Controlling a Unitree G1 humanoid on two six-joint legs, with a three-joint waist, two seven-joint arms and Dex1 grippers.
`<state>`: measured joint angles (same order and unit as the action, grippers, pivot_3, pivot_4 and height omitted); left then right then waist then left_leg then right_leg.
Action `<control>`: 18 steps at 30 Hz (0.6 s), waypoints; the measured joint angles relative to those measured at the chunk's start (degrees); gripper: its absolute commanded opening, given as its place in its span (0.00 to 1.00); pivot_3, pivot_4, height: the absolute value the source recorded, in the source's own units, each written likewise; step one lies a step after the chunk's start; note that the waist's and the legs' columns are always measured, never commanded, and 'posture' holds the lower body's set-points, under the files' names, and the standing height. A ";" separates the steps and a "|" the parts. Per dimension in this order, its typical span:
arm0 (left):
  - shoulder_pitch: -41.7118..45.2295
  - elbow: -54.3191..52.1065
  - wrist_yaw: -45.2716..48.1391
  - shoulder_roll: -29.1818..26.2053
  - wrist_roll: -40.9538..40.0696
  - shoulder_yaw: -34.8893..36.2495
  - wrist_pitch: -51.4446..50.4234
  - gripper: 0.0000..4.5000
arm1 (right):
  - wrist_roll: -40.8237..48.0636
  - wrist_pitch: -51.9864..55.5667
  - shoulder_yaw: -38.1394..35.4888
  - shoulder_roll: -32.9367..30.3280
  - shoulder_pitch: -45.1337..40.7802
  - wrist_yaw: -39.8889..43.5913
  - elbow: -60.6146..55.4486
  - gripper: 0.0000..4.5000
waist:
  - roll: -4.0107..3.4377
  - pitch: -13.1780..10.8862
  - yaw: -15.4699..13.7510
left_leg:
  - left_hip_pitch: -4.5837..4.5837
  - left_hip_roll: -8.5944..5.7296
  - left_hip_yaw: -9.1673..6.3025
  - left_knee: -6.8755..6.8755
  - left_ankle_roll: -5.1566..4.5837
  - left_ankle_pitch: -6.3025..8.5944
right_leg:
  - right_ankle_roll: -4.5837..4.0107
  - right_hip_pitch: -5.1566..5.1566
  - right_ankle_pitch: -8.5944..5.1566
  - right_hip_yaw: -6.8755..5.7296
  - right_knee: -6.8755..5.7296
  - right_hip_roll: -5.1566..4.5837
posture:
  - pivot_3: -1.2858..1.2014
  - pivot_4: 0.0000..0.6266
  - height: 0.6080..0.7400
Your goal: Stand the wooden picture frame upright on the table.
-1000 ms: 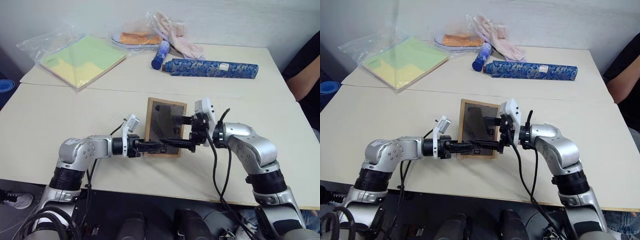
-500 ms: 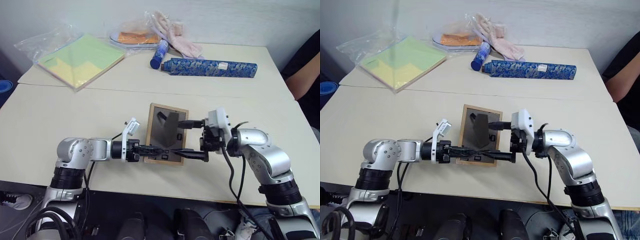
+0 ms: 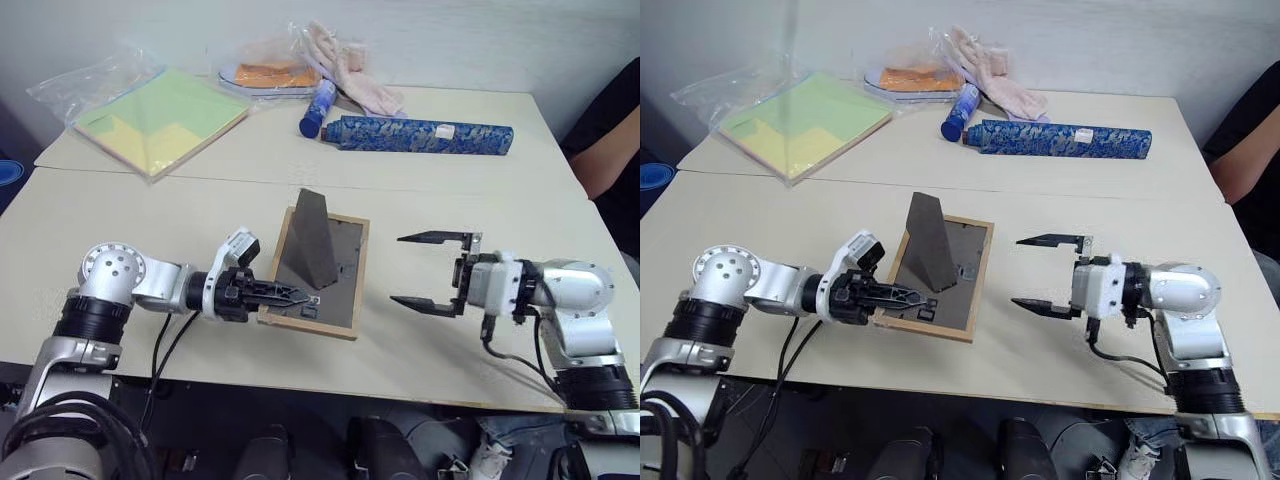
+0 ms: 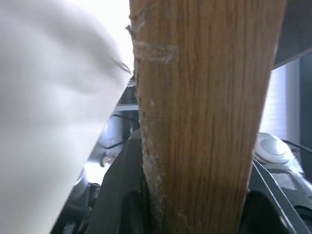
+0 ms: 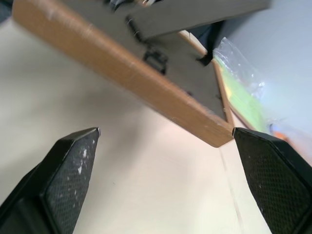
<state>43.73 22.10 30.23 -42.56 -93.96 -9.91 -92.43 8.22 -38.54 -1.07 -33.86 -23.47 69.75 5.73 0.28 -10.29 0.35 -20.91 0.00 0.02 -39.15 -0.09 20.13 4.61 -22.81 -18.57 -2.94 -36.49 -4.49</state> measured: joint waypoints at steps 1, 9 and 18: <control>0.53 0.48 -0.76 -0.05 -1.42 -0.67 -0.05 0.29 | -1.37 -2.30 0.85 0.57 -0.34 -1.05 0.92 0.99 | 0.00 0.00 -0.01 | 0.00 0.00 -0.01 0.00 0.00 0.00 | 0.00 0.00 0.00 -0.01 0.00 0.00 | 0.52 0.24 1.00; 0.95 3.13 -7.98 -2.75 -12.55 -5.06 0.64 0.29 | -14.09 -15.59 2.75 4.67 -2.41 -15.45 8.23 0.71 | -0.01 0.00 0.29 | -0.02 -0.01 -0.06 -0.04 0.03 -0.03 | 0.00 -0.02 0.00 -0.01 -0.02 0.02 | 0.52 0.24 1.00; 0.95 3.16 -10.84 -3.44 -17.07 -7.40 1.62 0.29 | -21.89 -17.82 2.36 4.52 -3.35 -27.57 9.06 0.29 | -0.01 0.00 0.44 | -0.04 -0.05 -0.09 -0.05 0.03 -0.04 | 0.00 -0.02 0.00 -0.02 -0.02 0.03 | 0.52 0.24 1.00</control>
<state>44.68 25.27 19.39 -45.99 -111.02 -17.31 -90.81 -13.67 -56.36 1.29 -29.34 -26.82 42.18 14.79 0.27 -10.29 0.78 -20.94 -0.04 -0.07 -39.20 -0.06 20.09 4.60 -22.83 -18.58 -2.96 -36.51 -4.46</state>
